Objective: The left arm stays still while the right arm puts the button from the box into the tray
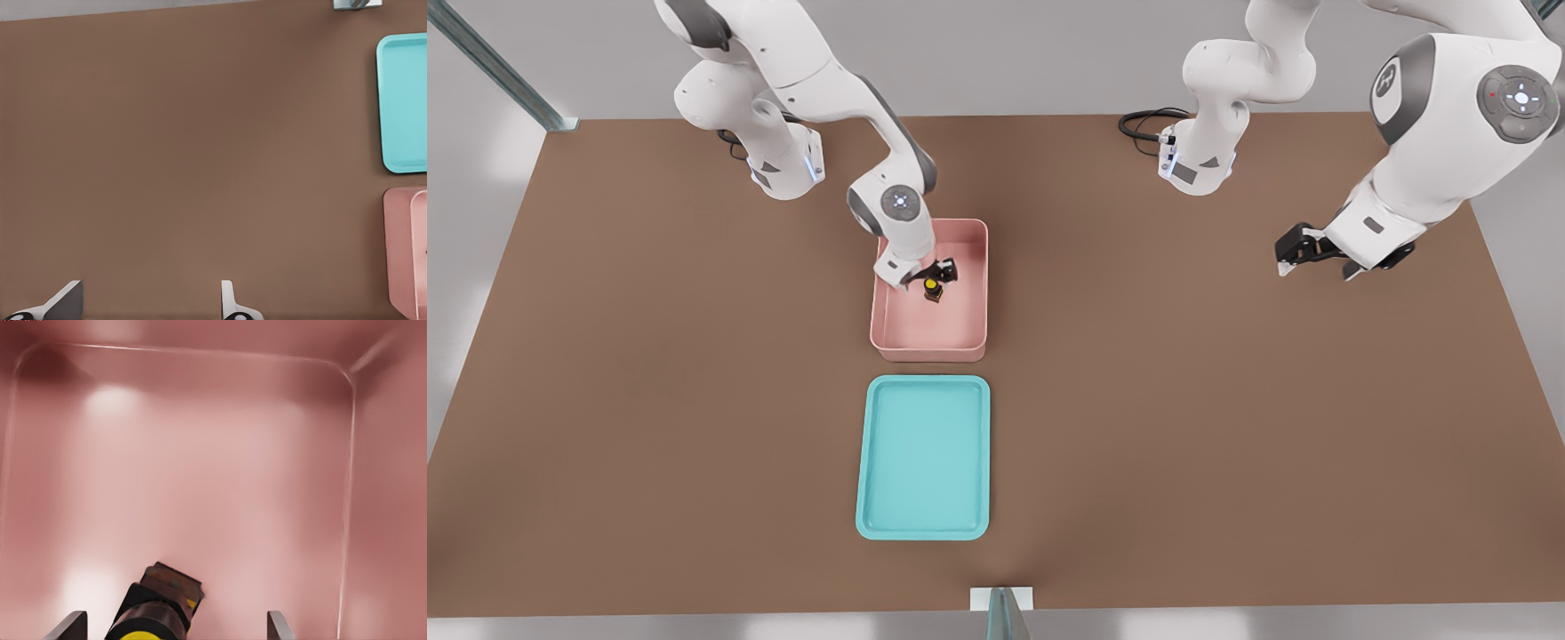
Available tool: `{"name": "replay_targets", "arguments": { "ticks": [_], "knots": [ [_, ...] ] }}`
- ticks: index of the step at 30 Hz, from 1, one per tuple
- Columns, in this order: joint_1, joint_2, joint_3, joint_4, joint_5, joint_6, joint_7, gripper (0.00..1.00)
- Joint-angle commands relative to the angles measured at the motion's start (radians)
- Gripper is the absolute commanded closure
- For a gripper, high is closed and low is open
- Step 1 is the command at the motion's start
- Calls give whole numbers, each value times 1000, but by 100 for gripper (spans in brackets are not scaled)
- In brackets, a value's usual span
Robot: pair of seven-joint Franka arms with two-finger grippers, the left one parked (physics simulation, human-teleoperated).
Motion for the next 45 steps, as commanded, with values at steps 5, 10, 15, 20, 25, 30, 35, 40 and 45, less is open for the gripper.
{"name": "replay_targets", "arguments": {
  "ticks": [5, 10, 15, 20, 25, 30, 35, 40, 45],
  "knots": [
    [5, 1, 31, -10, 10, 144, 222, 0],
    [5, 21, 36, -16, 10, 163, 218, 0],
    [1, 29, 34, -39, -2, 186, 193, 2],
    [-7, 23, 34, -39, -1, 184, 186, 46],
    [-19, -6, 28, -4, -1, 115, 164, 54],
    [-70, -68, 10, 237, 1, -276, 23, 54],
    [-240, 72, -25, 549, 8, -420, -301, 54],
    [-335, 505, -15, 1067, 106, -445, -390, 54],
    [-374, 597, -13, 1150, 140, -451, -457, 0]
  ]
}}
